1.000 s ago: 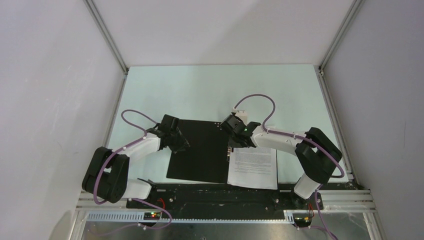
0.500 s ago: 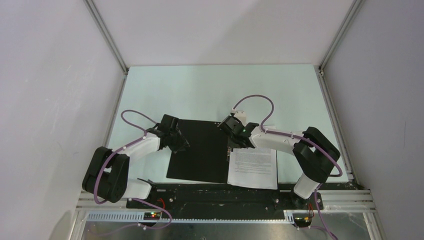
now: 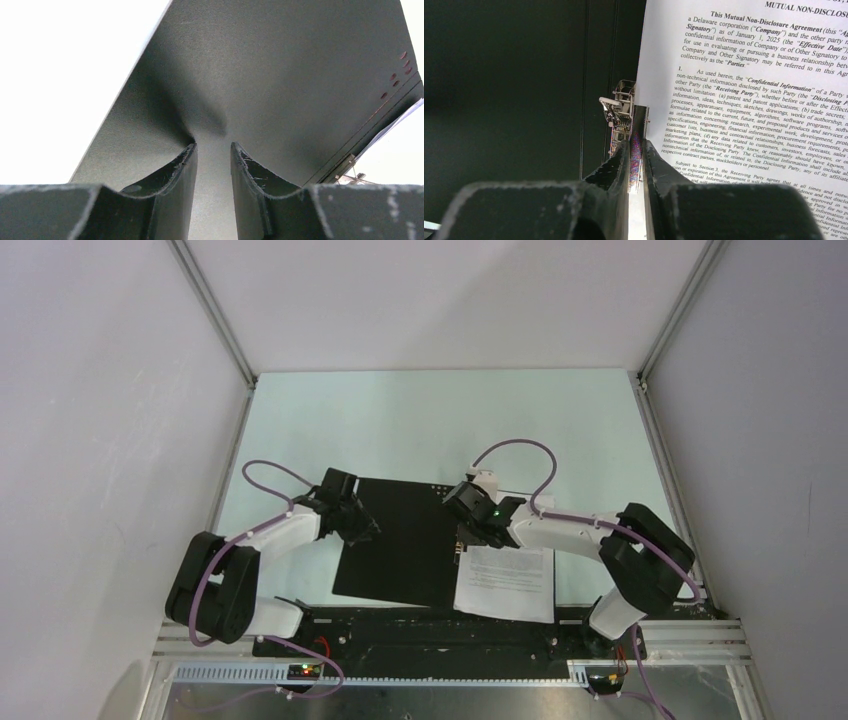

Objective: Put the files into the folder

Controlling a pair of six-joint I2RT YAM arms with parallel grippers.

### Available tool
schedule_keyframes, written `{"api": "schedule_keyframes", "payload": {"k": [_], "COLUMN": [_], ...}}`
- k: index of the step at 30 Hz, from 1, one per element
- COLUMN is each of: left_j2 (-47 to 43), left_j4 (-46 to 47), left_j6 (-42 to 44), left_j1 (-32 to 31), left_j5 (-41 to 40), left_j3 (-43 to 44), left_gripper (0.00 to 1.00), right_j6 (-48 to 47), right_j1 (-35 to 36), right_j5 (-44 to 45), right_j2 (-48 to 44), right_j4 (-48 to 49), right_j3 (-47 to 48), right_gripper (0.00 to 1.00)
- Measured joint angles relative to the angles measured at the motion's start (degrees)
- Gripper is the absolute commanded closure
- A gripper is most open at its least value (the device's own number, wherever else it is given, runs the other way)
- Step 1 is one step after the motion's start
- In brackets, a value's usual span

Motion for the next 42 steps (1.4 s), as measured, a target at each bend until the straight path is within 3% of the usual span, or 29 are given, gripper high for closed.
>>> {"api": "schedule_keyframes", "payload": {"k": [13,42], "left_j2": [0.28,1.66], "left_j4": [0.26,-0.15], "left_j6": [-0.11,-0.17], "left_j1": [0.04,0.55], "left_j5": [0.44,1.44], "left_j3": [0.15,1.22], "left_gripper": [0.61,0.62], "right_j6": [1.51,-0.63], "right_j1": [0.72,5.51], "right_j5": [0.00,6.27], "right_j2": [-1.97,-2.69], "right_j4": [5.79,3.65], "right_j3": [-5.11,-5.70], "right_gripper": [0.86,0.70]}}
